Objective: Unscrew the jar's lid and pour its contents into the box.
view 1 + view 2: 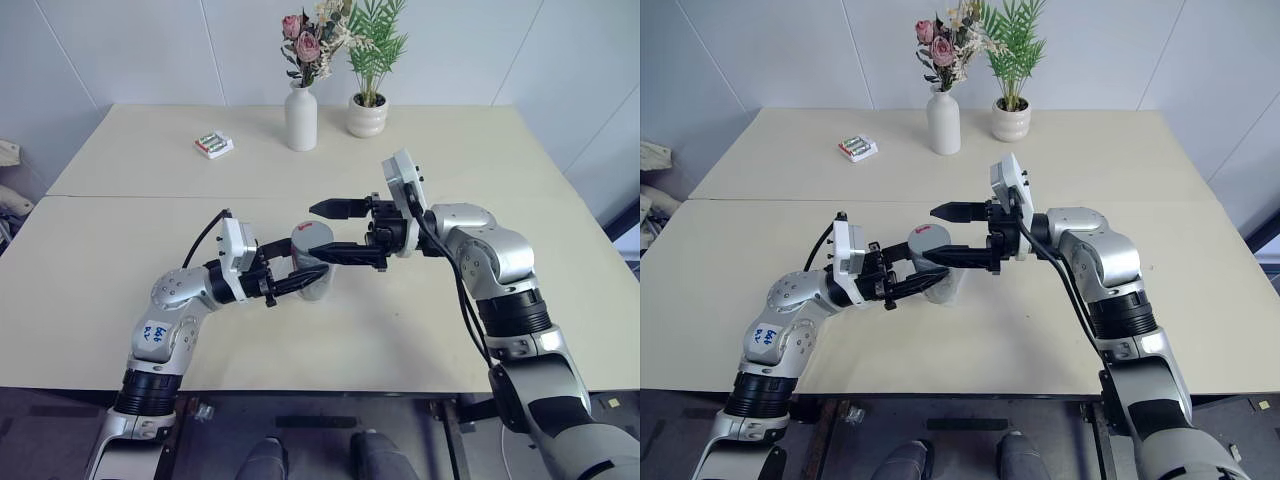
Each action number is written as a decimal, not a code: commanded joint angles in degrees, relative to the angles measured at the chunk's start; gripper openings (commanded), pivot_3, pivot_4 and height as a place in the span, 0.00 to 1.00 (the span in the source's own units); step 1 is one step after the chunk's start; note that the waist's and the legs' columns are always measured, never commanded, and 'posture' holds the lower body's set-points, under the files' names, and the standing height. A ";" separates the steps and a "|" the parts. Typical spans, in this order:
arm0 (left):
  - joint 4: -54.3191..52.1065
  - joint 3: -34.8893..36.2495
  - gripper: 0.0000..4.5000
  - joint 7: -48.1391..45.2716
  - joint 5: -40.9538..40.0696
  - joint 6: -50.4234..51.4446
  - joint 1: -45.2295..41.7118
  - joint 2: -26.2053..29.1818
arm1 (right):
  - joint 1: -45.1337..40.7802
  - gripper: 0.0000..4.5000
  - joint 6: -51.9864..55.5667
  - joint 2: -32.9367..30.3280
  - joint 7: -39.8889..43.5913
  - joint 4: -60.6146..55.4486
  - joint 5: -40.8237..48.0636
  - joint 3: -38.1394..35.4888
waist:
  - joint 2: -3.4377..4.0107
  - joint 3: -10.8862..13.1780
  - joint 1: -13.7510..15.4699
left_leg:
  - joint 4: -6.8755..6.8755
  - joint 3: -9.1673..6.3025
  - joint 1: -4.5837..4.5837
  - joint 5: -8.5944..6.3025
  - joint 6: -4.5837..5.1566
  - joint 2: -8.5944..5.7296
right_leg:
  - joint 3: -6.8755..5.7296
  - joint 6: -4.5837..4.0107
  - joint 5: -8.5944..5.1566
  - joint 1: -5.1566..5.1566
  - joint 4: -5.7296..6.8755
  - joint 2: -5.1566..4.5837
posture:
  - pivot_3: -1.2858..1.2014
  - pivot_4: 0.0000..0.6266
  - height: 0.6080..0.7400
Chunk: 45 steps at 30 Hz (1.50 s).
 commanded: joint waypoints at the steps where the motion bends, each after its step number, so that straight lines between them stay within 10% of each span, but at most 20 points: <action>1: -1.25 0.23 0.50 -0.69 -0.66 -0.98 -0.64 0.12 | -0.27 0.99 -1.47 -1.53 -0.42 0.51 -0.15 -2.54 | 0.00 0.00 0.03 | 0.00 0.00 0.00 0.00 0.00 0.00 | 0.00 0.00 0.00 0.00 0.00 0.00 | 0.52 0.24 1.00; 45: -2.56 0.16 0.50 0.06 -0.82 -0.47 0.43 -0.14 | -2.05 0.99 2.15 1.51 -1.78 -5.73 1.09 1.69 | 0.00 0.00 0.04 | 0.01 0.00 0.00 0.00 0.00 -0.01 | 0.01 0.00 0.00 0.00 -0.01 -0.02 | 0.52 0.24 1.00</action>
